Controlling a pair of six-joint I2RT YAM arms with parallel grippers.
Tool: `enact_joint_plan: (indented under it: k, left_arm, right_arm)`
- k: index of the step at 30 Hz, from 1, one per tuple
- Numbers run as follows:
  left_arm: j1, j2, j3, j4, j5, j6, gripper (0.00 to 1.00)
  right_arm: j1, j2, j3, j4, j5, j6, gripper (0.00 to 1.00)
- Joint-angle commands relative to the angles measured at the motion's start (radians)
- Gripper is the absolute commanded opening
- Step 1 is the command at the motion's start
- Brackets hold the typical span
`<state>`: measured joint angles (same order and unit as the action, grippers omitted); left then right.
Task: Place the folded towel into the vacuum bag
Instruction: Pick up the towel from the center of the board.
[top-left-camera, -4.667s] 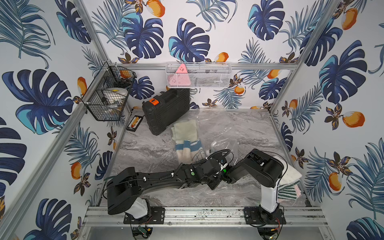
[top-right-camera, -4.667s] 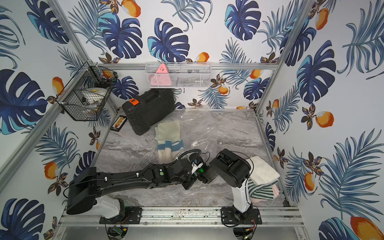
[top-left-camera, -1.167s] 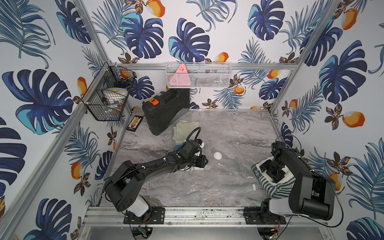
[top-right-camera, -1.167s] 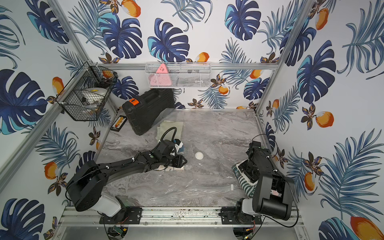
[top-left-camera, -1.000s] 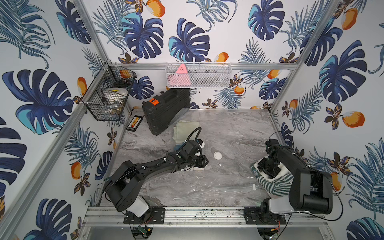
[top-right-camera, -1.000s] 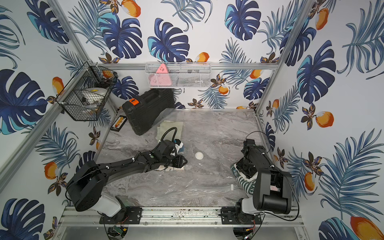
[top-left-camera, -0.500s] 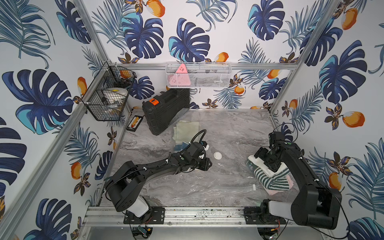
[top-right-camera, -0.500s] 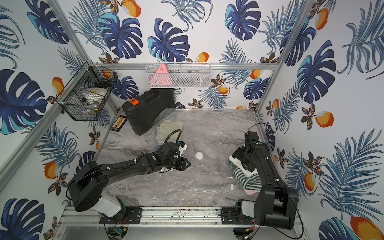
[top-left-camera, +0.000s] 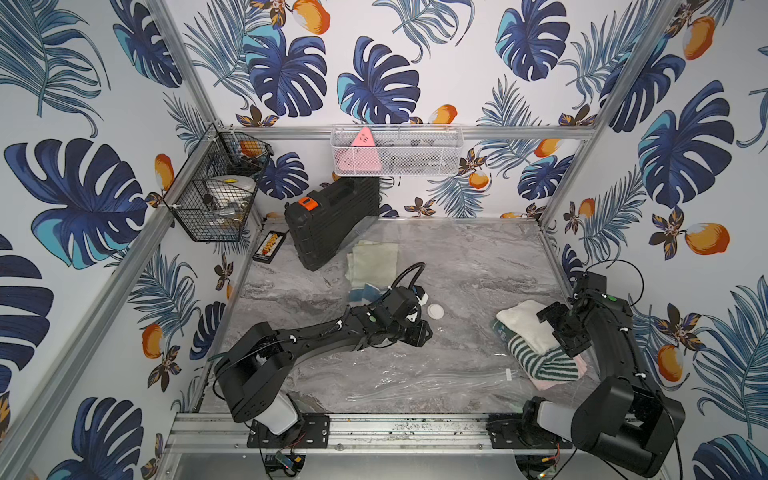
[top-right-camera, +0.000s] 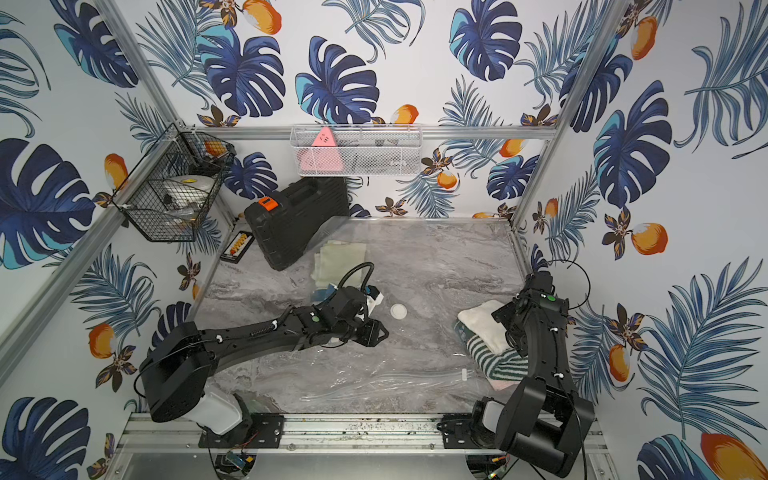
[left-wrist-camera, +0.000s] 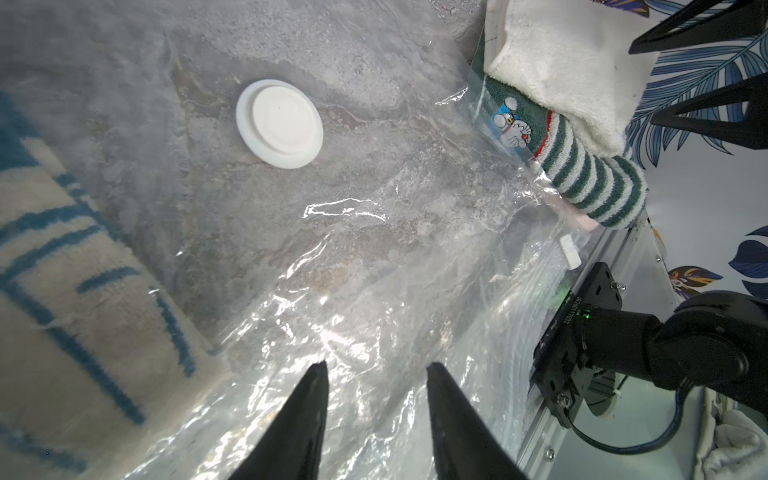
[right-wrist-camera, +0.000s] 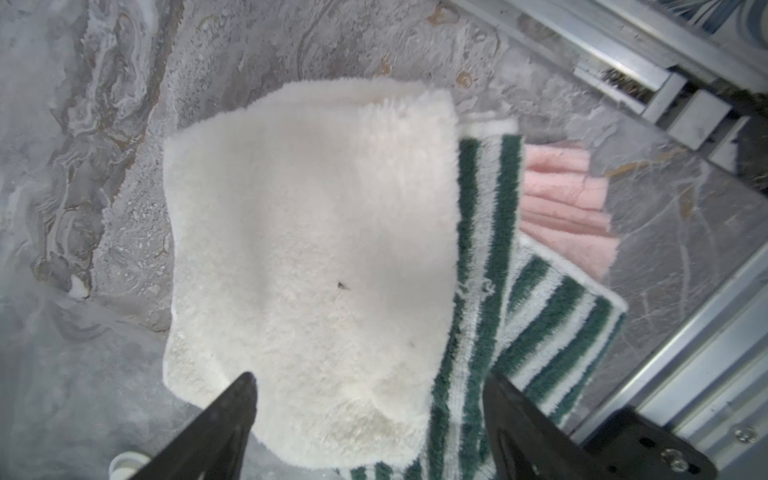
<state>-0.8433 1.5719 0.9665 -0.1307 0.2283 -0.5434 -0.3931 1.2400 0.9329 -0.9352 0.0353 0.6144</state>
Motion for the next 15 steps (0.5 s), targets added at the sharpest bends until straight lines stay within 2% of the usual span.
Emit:
enact_joint_plan:
  k: [1, 5, 12, 15]
  left_arm:
    - [-0.015, 0.014, 0.021, -0.029, 0.011, 0.027, 0.44]
    - [-0.033, 0.031, 0.042, -0.041, 0.011, 0.037, 0.44]
    - [-0.04, 0.039, 0.046, -0.035, 0.015, 0.031, 0.44]
    - [-0.041, 0.044, 0.046, -0.037, 0.017, 0.032, 0.44]
  right_arm:
    - [-0.016, 0.014, -0.008, 0.054, -0.02, 0.037, 0.84]
    - [-0.018, 0.035, -0.025, 0.086, -0.039, 0.043, 0.8]
    - [-0.021, 0.043, -0.07, 0.123, -0.01, 0.066, 0.82]
    - [-0.021, 0.073, -0.079, 0.157, -0.013, 0.072, 0.79]
